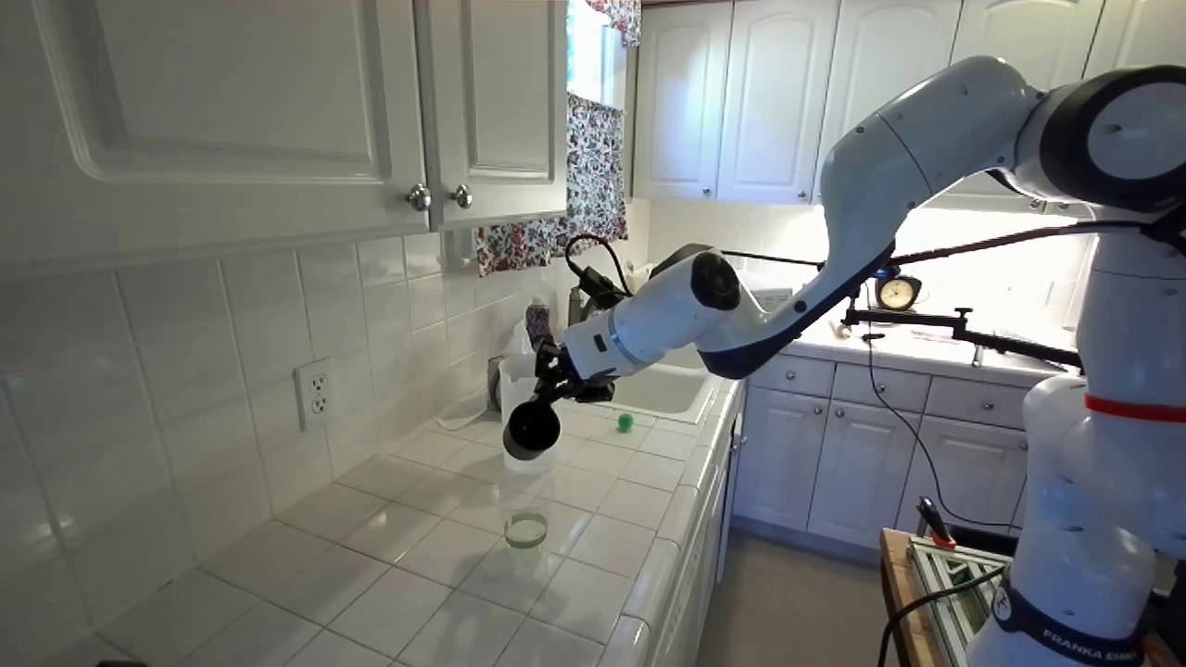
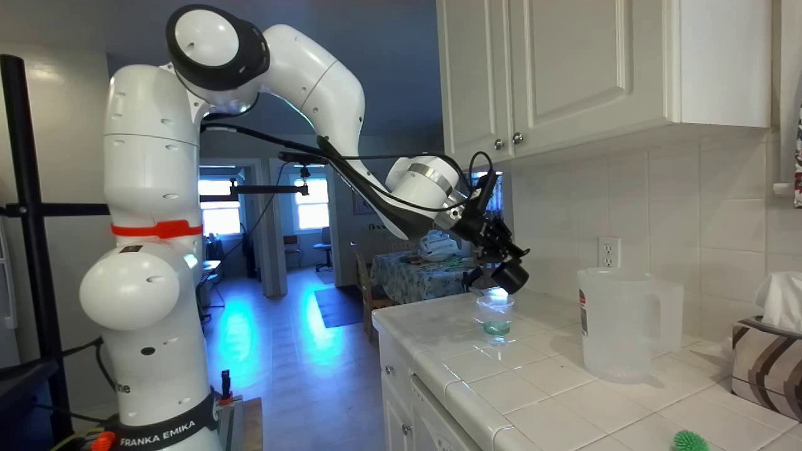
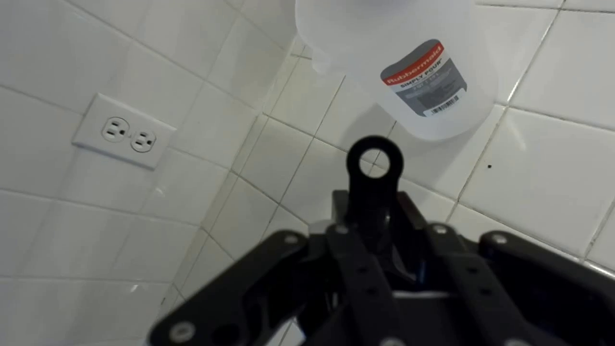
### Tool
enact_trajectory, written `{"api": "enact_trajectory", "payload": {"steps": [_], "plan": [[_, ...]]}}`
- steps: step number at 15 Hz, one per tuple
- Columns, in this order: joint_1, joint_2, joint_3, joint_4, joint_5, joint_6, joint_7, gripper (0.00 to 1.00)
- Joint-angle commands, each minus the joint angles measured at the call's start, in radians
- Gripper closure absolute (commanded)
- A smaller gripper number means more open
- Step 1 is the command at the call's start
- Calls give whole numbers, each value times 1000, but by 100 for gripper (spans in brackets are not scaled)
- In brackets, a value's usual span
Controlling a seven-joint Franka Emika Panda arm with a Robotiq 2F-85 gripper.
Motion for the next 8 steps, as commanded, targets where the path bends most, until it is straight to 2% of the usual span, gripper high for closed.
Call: {"api": "enact_trajectory", "payload": {"steps": [1, 8], "plan": [[11, -5, 4, 18, -109, -38, 90, 94], [27, -5, 19, 19, -247, -94, 201, 94]]}}
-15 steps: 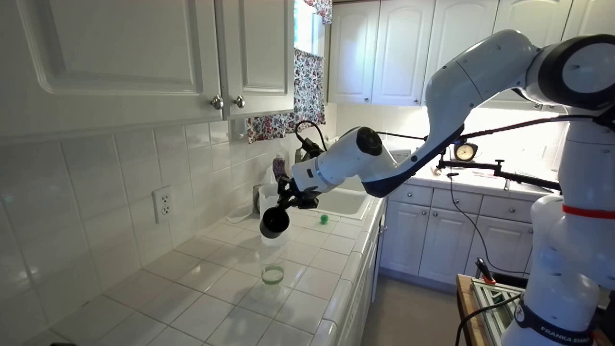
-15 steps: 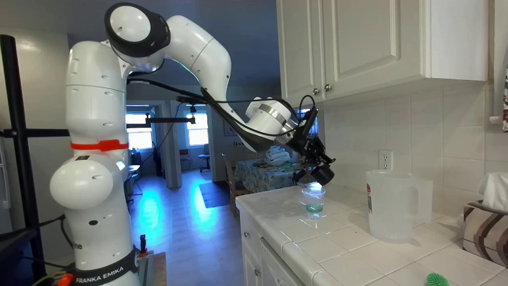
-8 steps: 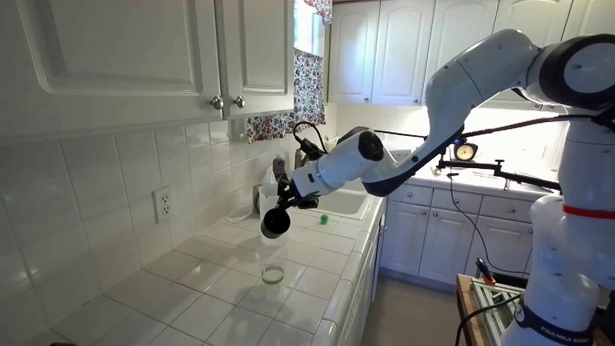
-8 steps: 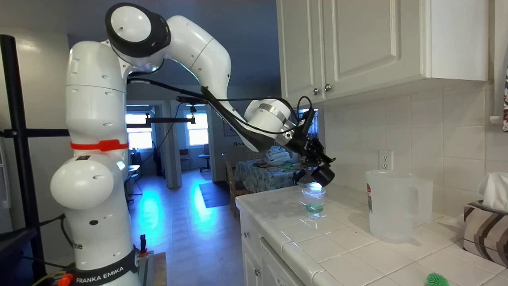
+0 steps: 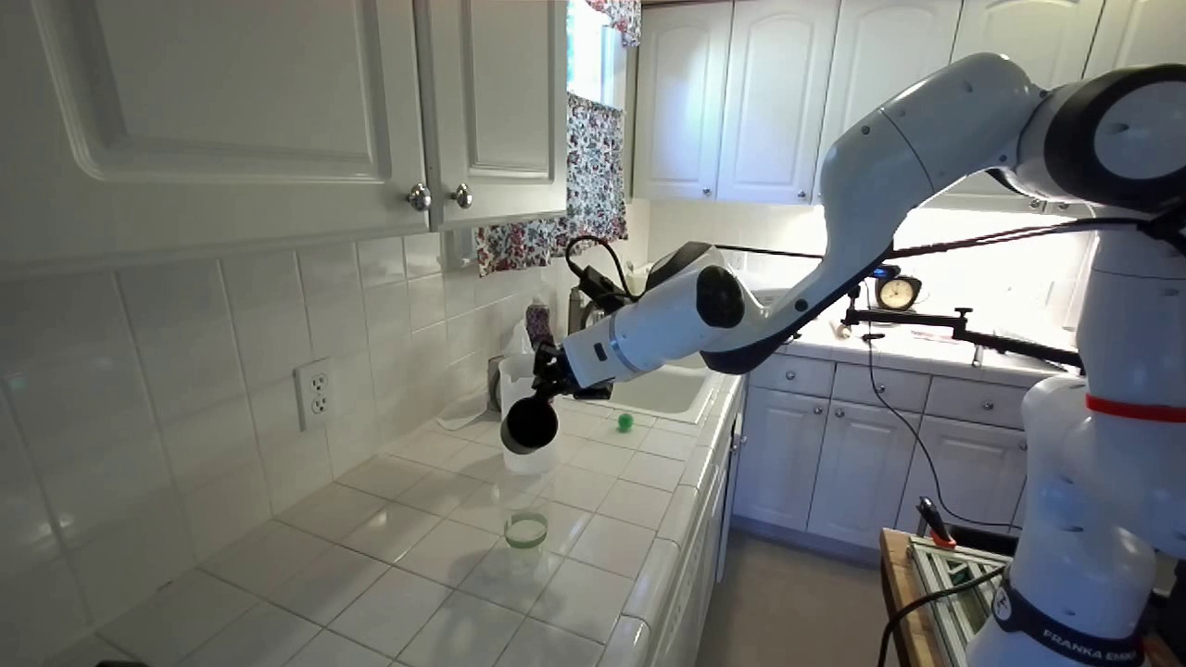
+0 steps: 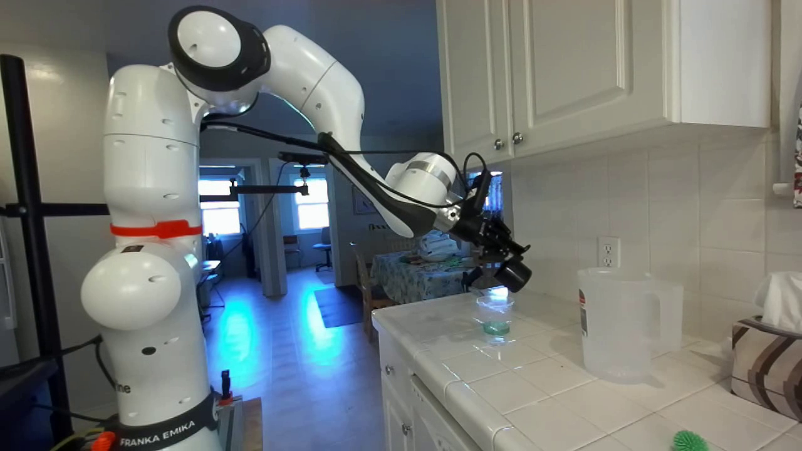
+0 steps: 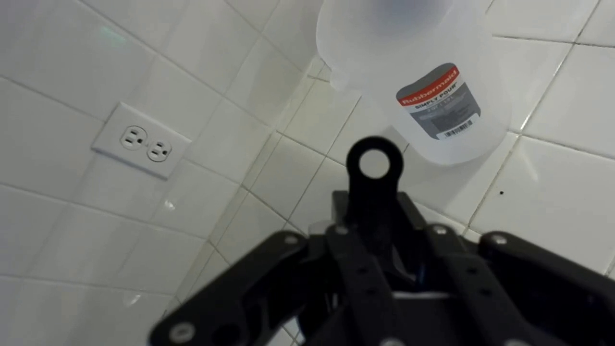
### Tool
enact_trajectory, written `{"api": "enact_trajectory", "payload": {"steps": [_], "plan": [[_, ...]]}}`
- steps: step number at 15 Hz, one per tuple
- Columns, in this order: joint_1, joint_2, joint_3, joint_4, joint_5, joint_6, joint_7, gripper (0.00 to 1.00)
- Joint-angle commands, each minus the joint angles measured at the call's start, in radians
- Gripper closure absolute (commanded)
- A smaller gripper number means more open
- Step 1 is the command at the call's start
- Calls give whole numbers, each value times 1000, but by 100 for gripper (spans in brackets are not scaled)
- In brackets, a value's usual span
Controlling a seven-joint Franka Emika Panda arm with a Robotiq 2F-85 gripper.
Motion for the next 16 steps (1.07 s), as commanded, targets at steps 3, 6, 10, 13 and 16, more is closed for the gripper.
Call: {"api": "enact_trajectory", "payload": {"steps": [3, 6, 10, 13, 16], "plan": [[20, -4, 19, 4, -117, -65, 89, 94], [27, -6, 30, 0, -159, -96, 110, 94], [33, -10, 42, -10, -206, -135, 131, 94], [39, -14, 50, -19, -233, -163, 144, 94], [43, -16, 56, -26, -258, -187, 155, 94]]}}
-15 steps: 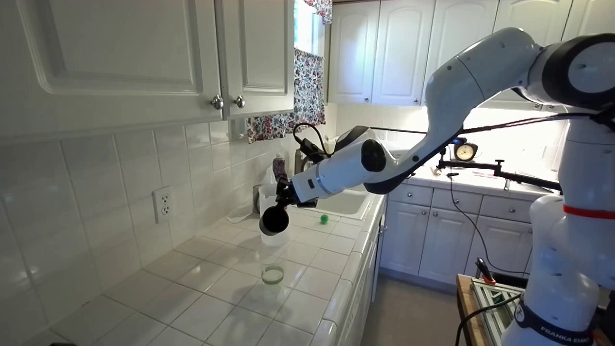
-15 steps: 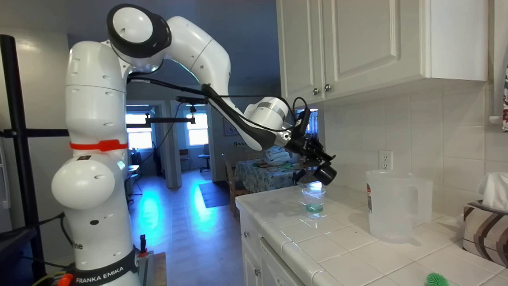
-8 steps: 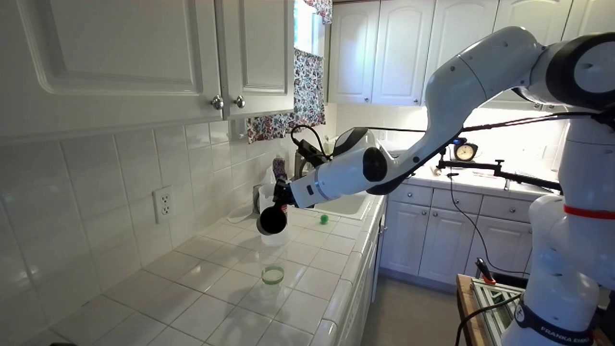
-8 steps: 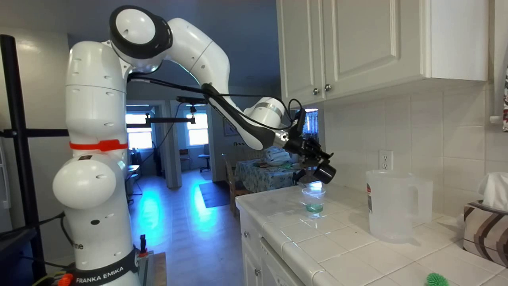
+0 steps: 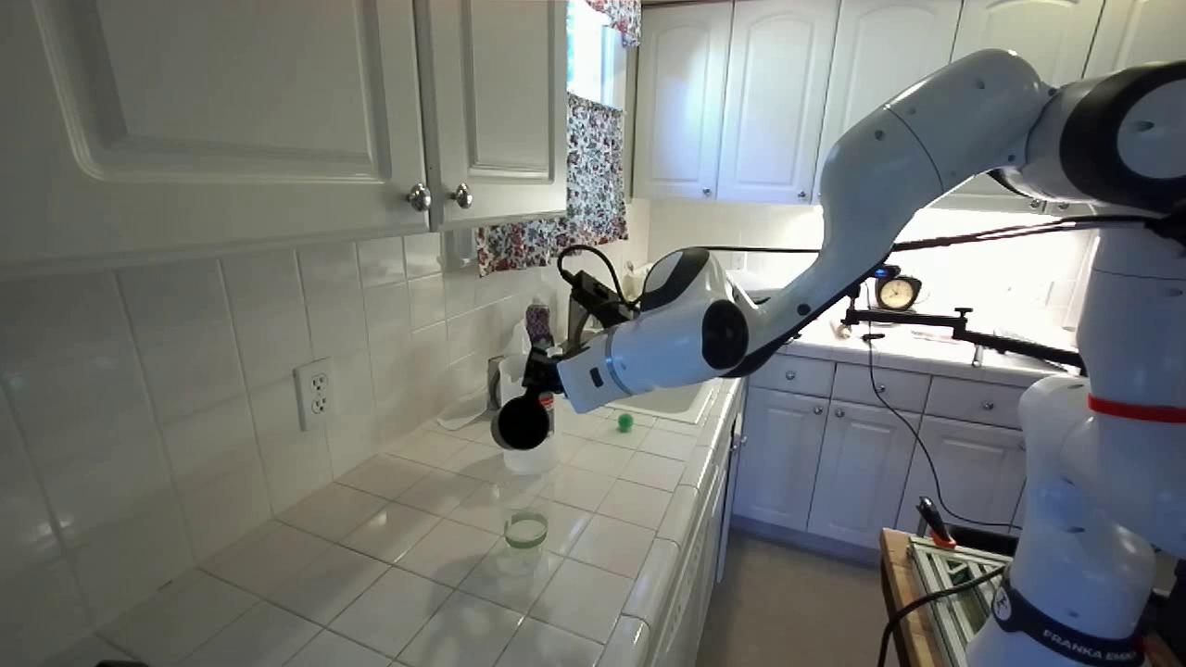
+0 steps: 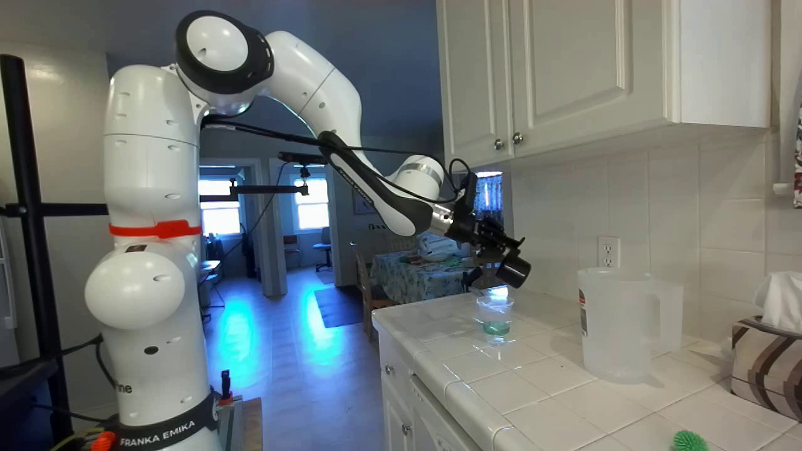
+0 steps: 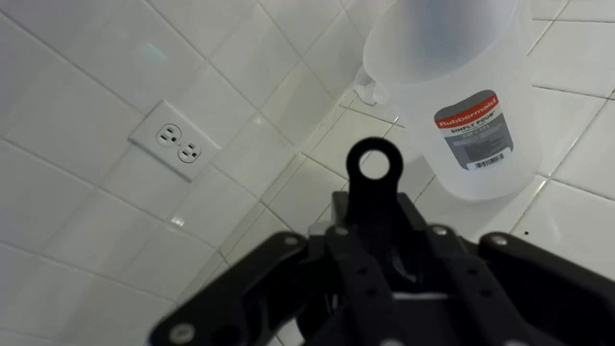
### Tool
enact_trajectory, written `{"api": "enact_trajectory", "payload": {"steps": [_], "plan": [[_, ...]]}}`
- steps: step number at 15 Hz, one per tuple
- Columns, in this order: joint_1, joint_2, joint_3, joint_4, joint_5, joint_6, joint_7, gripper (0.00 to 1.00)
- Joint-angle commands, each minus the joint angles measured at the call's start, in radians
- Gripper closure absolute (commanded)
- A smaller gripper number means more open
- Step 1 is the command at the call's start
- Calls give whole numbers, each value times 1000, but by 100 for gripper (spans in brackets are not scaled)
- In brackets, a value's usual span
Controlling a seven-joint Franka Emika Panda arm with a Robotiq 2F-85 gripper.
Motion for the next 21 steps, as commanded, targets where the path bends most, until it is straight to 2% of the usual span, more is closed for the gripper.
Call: {"api": "enact_trajectory", "payload": {"steps": [1, 2, 12, 13, 14, 18, 19, 21], "plan": [[8, -16, 8, -23, -60, -43, 52, 94], [-8, -17, 28, -27, -59, -52, 44, 94], [-8, -27, 52, -58, -42, -127, 29, 94], [-9, -1, 52, -27, -25, -111, 2, 94], [-9, 0, 52, -28, -24, -111, 2, 75], [-9, 0, 53, -28, -24, -111, 2, 75], [-9, 0, 53, -28, -24, -111, 2, 94], [-3, 0, 58, -31, -36, -142, 13, 94]]}}
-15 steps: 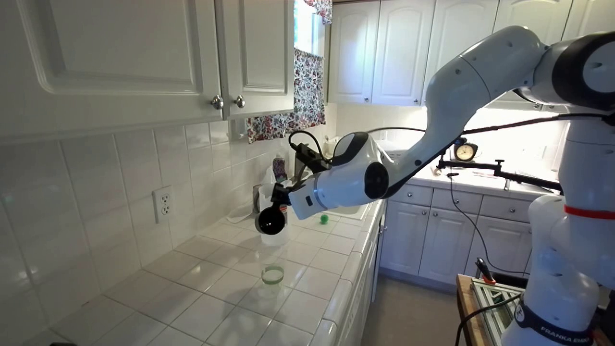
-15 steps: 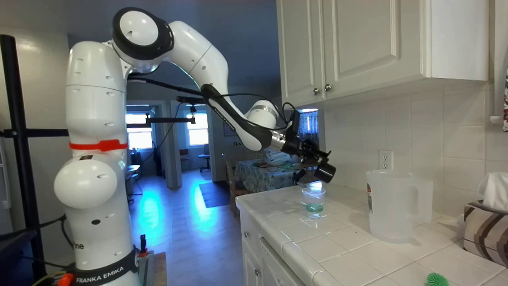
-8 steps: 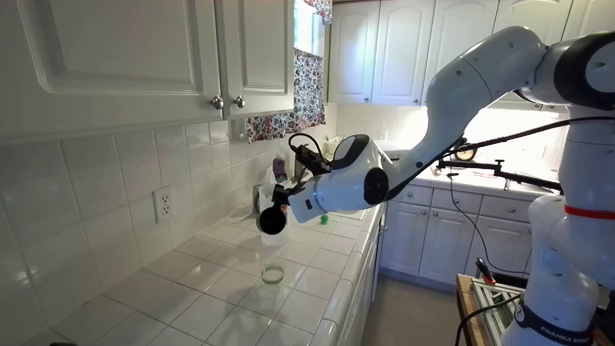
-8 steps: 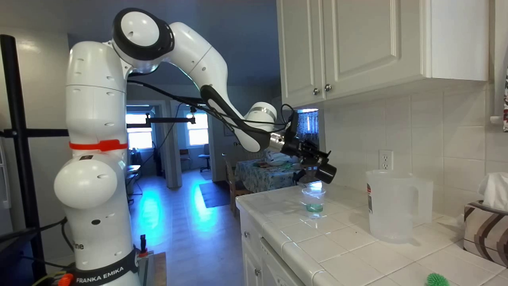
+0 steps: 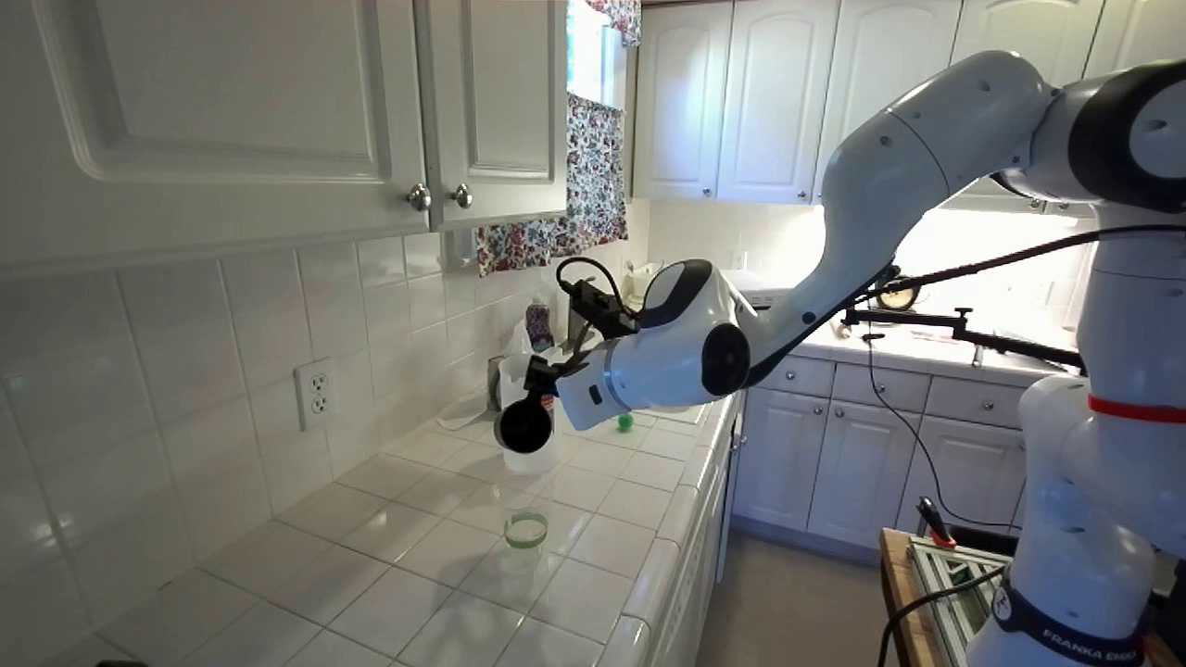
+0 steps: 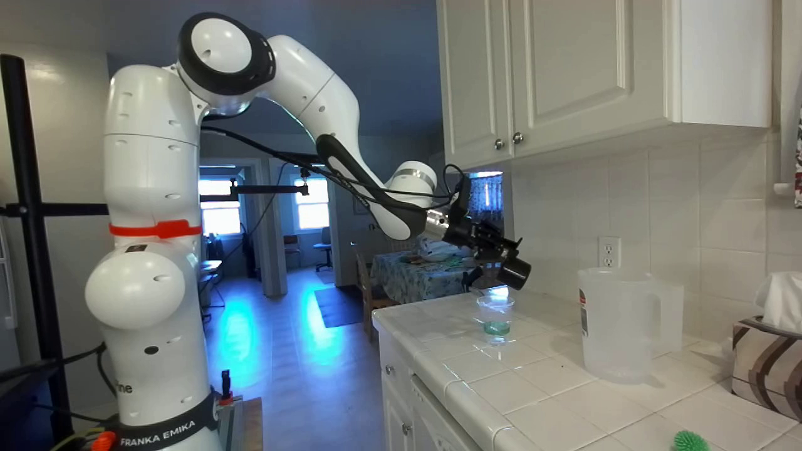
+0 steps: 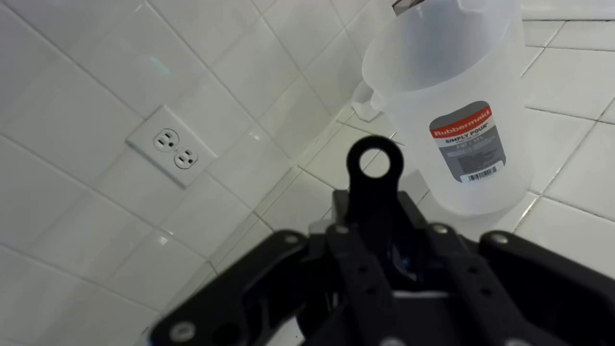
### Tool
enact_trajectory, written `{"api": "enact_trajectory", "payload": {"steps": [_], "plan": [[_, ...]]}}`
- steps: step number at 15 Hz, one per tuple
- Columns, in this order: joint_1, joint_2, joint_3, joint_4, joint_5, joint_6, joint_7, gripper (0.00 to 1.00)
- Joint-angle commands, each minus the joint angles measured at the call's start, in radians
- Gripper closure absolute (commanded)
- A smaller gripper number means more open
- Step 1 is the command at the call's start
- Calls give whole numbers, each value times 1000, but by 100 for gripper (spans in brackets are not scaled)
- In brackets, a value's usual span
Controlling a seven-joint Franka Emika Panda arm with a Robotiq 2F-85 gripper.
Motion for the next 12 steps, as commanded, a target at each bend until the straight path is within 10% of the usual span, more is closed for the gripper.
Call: {"api": "enact_trajectory", "payload": {"steps": [1, 12], "plan": [[-3, 1, 14, -2, -7, -30, 2, 94], [7, 14, 40, -10, -22, -113, -9, 94]]}}
